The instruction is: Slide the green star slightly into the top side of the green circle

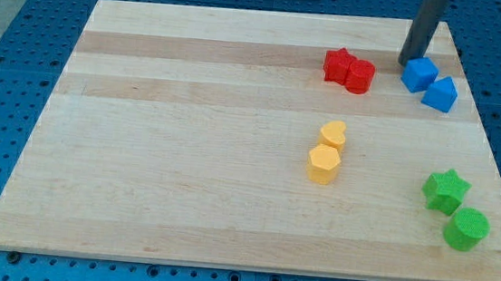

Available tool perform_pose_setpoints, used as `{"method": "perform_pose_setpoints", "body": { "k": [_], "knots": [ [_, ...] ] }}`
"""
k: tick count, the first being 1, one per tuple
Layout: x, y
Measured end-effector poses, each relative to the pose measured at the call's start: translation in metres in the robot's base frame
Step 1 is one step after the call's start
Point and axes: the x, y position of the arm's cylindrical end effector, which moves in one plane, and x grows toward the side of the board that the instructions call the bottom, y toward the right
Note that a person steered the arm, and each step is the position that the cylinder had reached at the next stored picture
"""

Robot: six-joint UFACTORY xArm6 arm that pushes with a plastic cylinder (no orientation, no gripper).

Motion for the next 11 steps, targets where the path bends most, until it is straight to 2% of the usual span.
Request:
{"method": "perform_pose_setpoints", "body": {
  "k": [2, 4, 7, 9, 11],
  "knots": [
    [0.011, 0.001],
    [0.018, -0.022],
    [0.117, -0.026],
    [0.144, -0.017],
    [0.189, -0.015]
  ]
}}
